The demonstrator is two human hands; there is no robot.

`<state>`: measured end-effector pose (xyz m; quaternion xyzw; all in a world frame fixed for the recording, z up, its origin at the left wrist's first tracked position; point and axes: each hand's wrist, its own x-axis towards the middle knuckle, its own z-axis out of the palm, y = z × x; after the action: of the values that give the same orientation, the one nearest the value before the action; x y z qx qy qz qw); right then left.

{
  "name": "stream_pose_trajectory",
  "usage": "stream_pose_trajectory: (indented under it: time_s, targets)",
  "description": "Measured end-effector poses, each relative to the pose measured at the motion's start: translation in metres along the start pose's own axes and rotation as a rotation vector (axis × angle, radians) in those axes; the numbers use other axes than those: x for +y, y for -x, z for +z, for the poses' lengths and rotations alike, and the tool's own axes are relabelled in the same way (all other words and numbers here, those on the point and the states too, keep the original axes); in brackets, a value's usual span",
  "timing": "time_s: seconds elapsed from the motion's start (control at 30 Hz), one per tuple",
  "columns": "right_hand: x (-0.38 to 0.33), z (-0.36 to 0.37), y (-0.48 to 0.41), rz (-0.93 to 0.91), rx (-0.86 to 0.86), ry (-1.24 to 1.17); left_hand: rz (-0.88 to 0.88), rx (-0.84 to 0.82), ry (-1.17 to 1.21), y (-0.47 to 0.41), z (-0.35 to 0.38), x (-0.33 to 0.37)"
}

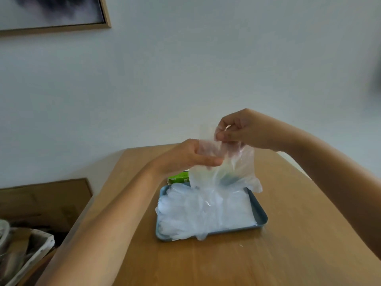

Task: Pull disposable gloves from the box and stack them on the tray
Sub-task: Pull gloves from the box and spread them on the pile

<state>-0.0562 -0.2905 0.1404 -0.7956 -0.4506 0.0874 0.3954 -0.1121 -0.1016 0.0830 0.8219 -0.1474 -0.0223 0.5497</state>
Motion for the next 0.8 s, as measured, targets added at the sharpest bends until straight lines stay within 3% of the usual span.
stream_pose_trajectory:
  time_s: [0.17, 0.37, 0.5, 0.7, 0.8]
  targets:
    - [0.012, 0.004, 0.007, 0.145, 0.036, -0.305, -0.117, -0.097, 0.109, 0.021, -0.022, -0.007]
    - [0.034, 0.02, 0.015, 0.313, 0.091, -0.668, -0.216, 0.03, 0.097, 0.026, -0.057, -0.022]
    - [0.061, 0.043, 0.016, 0.448, 0.096, -0.823, -0.345, -0.011, 0.195, 0.013, -0.065, -0.032]
    - [0.104, 0.064, 0.017, 0.59, 0.028, -0.661, -0.583, -0.087, -0.119, -0.021, -0.061, -0.065]
    - [0.119, 0.072, 0.015, 0.631, 0.027, -0.48, -0.702, -0.12, -0.079, -0.035, -0.059, -0.086]
